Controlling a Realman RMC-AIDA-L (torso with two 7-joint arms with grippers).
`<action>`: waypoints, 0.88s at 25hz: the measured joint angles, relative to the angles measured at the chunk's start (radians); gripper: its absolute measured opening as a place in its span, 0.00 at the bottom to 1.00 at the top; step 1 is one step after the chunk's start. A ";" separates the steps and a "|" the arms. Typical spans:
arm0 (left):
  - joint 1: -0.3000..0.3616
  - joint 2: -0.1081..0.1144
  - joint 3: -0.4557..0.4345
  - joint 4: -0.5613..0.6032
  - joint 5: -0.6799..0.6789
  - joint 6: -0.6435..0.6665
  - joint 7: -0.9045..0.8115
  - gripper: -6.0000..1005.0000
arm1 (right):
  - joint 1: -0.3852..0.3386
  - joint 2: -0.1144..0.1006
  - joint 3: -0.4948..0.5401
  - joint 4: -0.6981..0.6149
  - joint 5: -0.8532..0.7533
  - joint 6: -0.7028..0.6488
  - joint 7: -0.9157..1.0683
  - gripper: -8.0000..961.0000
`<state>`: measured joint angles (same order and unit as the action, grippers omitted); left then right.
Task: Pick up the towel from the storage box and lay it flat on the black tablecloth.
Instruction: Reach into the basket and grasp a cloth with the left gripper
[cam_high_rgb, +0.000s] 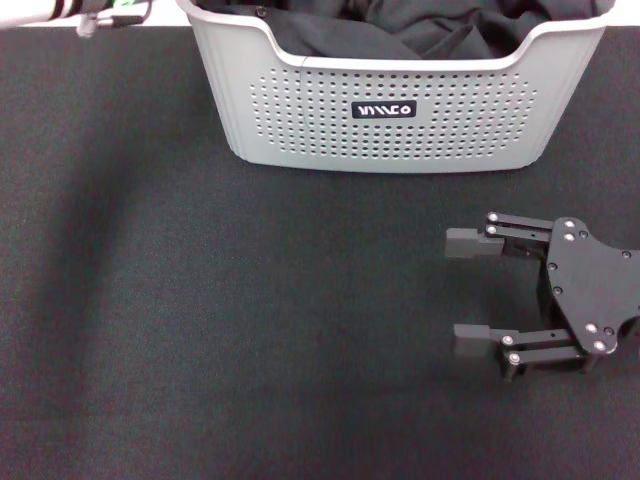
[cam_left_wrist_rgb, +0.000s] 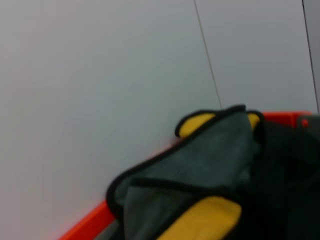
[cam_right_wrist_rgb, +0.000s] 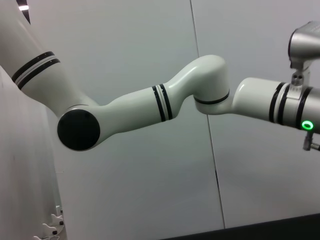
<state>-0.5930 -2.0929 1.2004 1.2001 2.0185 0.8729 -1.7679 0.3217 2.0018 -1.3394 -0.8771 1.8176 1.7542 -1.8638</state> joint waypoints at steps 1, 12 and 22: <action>0.006 0.000 0.007 0.001 0.005 -0.001 0.010 0.52 | 0.001 0.000 0.000 0.000 0.000 -0.002 0.000 0.84; 0.020 -0.001 0.078 -0.003 0.020 -0.055 0.078 0.51 | 0.008 0.000 0.000 0.003 -0.001 -0.005 0.000 0.84; 0.016 -0.003 0.173 -0.003 0.101 -0.171 0.069 0.50 | 0.009 0.000 0.000 0.011 0.000 -0.004 0.000 0.84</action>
<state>-0.5770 -2.0964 1.3738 1.1974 2.1191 0.7016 -1.6994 0.3304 2.0018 -1.3391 -0.8662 1.8172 1.7504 -1.8638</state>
